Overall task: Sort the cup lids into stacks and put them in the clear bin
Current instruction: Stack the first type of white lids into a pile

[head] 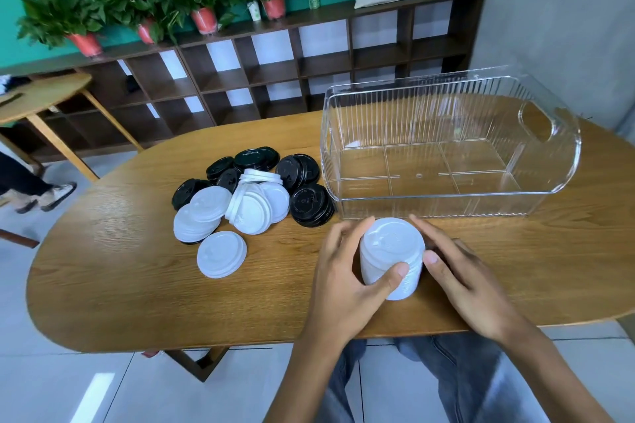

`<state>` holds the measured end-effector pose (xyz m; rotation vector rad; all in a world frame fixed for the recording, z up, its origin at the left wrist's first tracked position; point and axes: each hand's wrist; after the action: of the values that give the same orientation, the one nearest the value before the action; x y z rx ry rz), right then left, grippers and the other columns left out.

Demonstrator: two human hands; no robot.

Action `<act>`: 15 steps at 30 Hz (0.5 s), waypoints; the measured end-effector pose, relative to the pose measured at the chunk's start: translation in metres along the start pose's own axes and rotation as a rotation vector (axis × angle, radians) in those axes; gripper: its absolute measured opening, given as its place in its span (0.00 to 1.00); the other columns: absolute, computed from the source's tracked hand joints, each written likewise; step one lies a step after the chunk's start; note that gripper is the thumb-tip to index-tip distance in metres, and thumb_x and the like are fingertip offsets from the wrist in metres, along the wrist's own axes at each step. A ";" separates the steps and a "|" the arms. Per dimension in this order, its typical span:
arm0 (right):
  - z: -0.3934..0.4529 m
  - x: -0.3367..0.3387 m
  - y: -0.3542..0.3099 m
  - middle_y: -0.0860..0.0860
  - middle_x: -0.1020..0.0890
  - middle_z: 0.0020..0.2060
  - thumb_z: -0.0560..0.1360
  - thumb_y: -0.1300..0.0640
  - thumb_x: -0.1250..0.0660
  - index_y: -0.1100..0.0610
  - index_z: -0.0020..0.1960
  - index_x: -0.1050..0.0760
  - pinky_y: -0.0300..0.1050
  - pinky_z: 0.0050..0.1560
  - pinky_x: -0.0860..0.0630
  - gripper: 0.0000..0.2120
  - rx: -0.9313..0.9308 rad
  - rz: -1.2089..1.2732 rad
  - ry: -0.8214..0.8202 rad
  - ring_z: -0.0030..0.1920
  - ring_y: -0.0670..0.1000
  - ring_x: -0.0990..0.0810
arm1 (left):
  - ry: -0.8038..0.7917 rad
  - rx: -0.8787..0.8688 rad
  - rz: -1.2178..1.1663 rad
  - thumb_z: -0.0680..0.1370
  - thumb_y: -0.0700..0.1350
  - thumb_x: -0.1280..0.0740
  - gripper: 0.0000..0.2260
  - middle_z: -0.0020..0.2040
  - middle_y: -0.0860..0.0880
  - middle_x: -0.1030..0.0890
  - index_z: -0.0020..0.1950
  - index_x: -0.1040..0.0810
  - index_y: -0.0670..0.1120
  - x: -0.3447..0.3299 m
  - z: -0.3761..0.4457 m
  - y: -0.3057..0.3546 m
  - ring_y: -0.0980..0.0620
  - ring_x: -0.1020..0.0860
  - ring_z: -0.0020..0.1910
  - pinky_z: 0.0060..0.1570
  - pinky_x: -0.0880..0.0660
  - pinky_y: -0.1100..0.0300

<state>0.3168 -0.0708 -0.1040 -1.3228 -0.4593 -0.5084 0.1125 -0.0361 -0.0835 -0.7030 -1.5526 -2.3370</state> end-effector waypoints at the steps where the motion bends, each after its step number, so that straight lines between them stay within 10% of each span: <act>1: 0.000 0.000 0.000 0.24 0.34 0.69 0.79 0.31 0.52 0.29 0.75 0.43 0.47 0.69 0.36 0.24 0.004 -0.006 -0.005 0.69 0.37 0.33 | 0.000 0.000 0.000 0.71 0.65 0.28 0.31 0.65 0.60 0.29 0.73 0.25 0.55 0.000 0.000 0.000 0.59 0.27 0.68 0.67 0.30 0.61; 15: -0.002 -0.001 -0.001 0.30 0.27 0.66 0.81 0.36 0.53 0.34 0.74 0.38 0.49 0.67 0.34 0.21 0.040 -0.023 -0.011 0.66 0.41 0.29 | 0.006 -0.010 -0.044 0.70 0.63 0.26 0.31 0.65 0.65 0.29 0.70 0.24 0.54 -0.004 0.003 -0.008 0.60 0.27 0.68 0.67 0.28 0.57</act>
<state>0.3154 -0.0733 -0.1038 -1.2837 -0.4915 -0.5091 0.1131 -0.0299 -0.0908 -0.6700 -1.5707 -2.3779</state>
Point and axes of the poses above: each hand's wrist, its own z-axis towards the middle knuckle, its own x-axis out of the back of the hand, y = z × x
